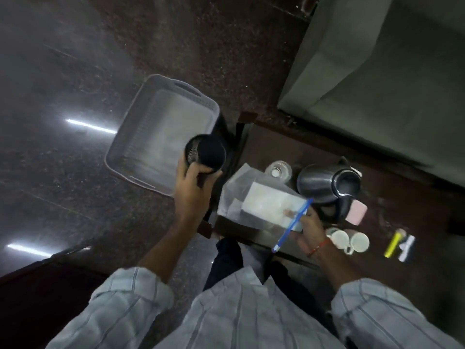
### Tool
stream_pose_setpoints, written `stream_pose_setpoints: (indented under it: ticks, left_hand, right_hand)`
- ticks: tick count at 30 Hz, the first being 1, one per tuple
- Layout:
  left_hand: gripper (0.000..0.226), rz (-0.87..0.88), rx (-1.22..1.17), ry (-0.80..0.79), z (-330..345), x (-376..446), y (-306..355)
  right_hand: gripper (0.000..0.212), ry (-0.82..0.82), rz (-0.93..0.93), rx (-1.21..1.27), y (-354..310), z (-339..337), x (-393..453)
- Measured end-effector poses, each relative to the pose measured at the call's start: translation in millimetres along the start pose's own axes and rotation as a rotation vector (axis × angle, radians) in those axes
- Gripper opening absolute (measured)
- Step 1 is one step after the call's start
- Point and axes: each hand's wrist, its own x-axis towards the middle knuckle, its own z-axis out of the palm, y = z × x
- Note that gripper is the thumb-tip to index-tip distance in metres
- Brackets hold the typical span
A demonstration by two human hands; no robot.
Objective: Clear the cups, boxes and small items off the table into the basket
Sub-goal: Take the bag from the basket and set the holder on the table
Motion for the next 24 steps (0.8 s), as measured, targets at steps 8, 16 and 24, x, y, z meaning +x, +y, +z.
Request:
stream_pose_setpoints:
  ticks: [8, 16, 24]
  left_hand:
    - [0.018, 0.057, -0.021, -0.314, 88, -99, -6]
    - [0.018, -0.015, 0.185, -0.566, 143, -137, -19]
    - [0.019, -0.152, 0.314, -0.747, 198, -150, -38]
  right_hand:
    - [0.037, 0.160, 0.084, 0.021, 41, -84, -5]
    - [0.036, 0.164, 0.149, -0.092, 48, -122, 37]
    - [0.038, 0.254, 0.133, -0.207, 60, -169, 91]
